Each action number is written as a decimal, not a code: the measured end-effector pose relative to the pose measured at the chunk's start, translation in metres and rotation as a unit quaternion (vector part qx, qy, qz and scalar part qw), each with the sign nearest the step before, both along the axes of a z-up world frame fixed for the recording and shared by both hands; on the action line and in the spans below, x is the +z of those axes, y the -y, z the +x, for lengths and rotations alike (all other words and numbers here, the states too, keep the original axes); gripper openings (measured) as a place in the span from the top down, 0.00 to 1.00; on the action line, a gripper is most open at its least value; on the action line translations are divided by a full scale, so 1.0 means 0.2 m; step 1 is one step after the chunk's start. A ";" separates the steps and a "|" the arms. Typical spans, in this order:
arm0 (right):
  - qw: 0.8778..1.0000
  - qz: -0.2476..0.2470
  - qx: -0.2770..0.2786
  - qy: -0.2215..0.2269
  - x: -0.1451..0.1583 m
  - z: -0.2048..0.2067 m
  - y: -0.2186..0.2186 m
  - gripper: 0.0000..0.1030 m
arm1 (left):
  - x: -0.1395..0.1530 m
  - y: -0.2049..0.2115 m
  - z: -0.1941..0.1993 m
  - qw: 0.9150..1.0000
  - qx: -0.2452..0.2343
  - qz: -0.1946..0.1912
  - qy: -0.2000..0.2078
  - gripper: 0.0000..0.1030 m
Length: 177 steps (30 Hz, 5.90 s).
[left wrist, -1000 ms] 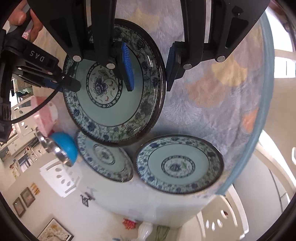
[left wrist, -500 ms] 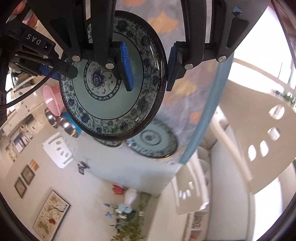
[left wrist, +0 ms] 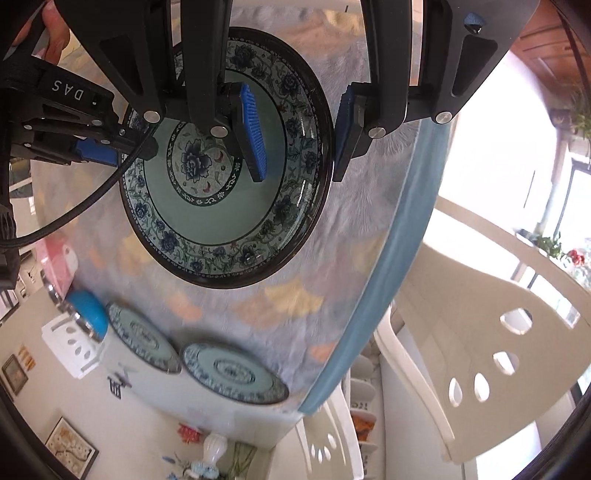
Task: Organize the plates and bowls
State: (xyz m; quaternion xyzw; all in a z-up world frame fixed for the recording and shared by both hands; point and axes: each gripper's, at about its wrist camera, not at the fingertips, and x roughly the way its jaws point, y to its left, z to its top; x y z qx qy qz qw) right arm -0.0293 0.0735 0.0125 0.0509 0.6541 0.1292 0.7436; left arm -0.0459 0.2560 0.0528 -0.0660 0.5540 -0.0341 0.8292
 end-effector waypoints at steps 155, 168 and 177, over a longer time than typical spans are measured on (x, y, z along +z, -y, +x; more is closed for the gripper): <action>0.983 0.064 -0.142 0.100 0.39 0.97 0.13 0.71 | 0.29 -0.04 1.34 0.972 -0.156 -0.101 0.141 0.71; 0.971 0.085 -0.162 0.153 0.75 0.55 0.27 0.71 | 0.67 0.10 0.84 0.962 -0.158 -0.079 0.207 0.71; 0.981 0.079 -0.129 0.120 0.73 0.17 0.25 0.71 | 0.58 0.07 0.39 0.972 -0.113 -0.114 0.172 0.71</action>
